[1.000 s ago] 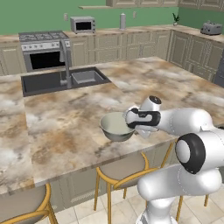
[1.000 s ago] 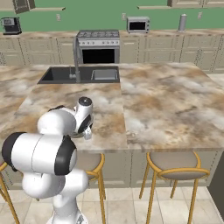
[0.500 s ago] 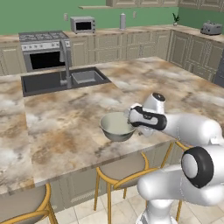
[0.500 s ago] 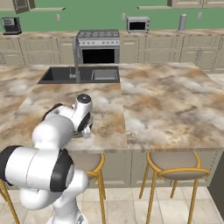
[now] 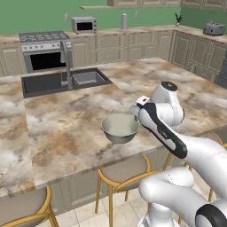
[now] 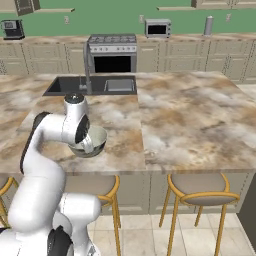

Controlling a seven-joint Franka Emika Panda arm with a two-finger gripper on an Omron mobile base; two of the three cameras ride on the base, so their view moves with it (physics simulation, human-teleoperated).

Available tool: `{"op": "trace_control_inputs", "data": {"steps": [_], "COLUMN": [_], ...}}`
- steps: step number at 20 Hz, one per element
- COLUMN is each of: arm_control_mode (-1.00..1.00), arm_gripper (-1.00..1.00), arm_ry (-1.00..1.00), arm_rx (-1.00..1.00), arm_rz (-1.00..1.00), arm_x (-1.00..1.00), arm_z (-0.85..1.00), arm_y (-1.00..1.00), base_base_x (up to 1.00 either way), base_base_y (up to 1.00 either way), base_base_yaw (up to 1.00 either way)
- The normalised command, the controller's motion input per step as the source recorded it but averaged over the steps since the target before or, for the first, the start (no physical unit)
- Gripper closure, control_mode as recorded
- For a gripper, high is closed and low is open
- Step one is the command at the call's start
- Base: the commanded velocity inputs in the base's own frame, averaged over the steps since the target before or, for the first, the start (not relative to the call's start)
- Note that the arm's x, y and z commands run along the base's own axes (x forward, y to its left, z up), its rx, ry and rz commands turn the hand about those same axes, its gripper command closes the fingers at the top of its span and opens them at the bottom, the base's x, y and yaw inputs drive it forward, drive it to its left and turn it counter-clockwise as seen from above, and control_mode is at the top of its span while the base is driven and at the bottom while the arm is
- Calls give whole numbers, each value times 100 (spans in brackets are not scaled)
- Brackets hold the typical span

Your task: Pick up the bowls from the cabinet and place each bowl in front of a stool on the dining counter.

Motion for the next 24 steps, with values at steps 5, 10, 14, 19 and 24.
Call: {"op": "trace_control_inputs", "data": {"steps": [5,10,14,19,24], "arm_control_mode": [-100,-100,-100,-100,-100], "arm_gripper": [-100,-100,-100,-100,-100], "arm_ry": [3,8,3,1,0], "arm_rx": [-28,-32,-22,0,0], "arm_rz": [61,73,72,28,1], "arm_x": [-93,-73,-70,-46,-14], "arm_z": [60,33,0,6,0], "arm_y": [1,19,5,-15,-5], "base_base_x": [0,0,0,0,0], "base_base_y": [0,0,0,0,0], "base_base_yaw": [0,0,0,0,0]}}
